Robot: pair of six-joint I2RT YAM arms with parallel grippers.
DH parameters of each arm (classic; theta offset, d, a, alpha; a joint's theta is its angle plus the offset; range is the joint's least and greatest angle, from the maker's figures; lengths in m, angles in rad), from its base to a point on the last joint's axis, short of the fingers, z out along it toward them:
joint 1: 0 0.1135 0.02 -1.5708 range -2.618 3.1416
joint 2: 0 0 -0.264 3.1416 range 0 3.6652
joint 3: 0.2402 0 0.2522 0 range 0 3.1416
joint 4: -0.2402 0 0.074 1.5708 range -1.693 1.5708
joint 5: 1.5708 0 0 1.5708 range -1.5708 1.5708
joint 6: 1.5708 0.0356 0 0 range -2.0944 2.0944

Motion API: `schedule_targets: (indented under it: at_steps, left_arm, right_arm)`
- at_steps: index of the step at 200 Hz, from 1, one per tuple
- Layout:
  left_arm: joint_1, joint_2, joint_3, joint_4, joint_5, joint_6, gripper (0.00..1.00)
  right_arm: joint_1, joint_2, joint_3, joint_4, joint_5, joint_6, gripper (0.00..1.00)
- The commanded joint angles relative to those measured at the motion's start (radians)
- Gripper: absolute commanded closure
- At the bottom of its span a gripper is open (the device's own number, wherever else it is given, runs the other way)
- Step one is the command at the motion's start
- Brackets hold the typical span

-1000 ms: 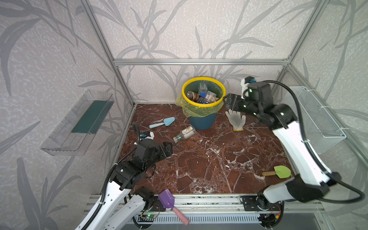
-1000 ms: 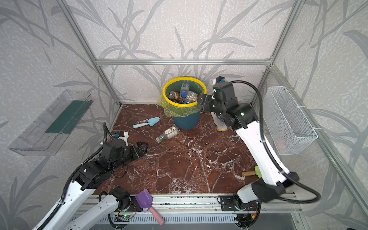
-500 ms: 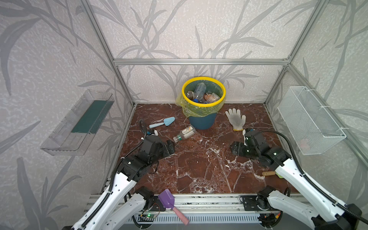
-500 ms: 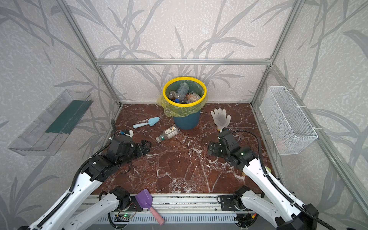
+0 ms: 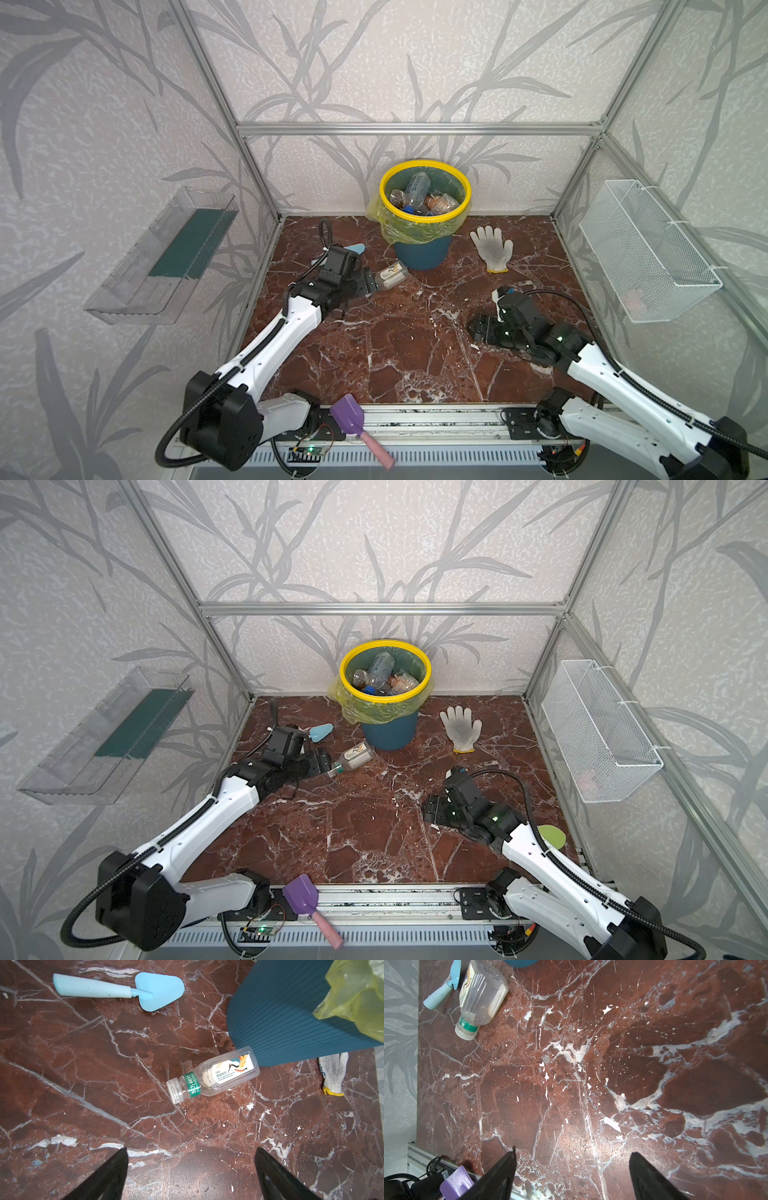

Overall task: Throw the plastic bottles in the bin
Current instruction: 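Withdraw the right gripper toward the front while the left gripper reaches toward the green-label bottle, then lower the left gripper onto the green-label bottle and close on it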

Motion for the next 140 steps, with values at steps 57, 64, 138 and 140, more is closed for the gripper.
schedule_targets:
  at_steps: [57,64,138,140]
  left_arm:
    - [0.017,0.266,0.179,0.016,0.060,0.115,0.10]
    - [0.017,0.283,0.190,0.014,0.071,0.118,0.11]
    - [0.016,0.401,0.221,0.045,0.168,0.114,0.13]
    - [0.017,0.402,0.222,0.045,0.168,0.114,0.13]
  right_arm:
    - [0.011,-0.029,-0.066,0.064,-0.012,0.041,0.16]
    - [0.011,-0.030,-0.071,0.065,-0.015,0.043,0.16]
    - [0.012,-0.060,-0.107,0.066,-0.026,0.072,0.16]
    - [0.012,-0.062,-0.107,0.066,-0.025,0.073,0.17]
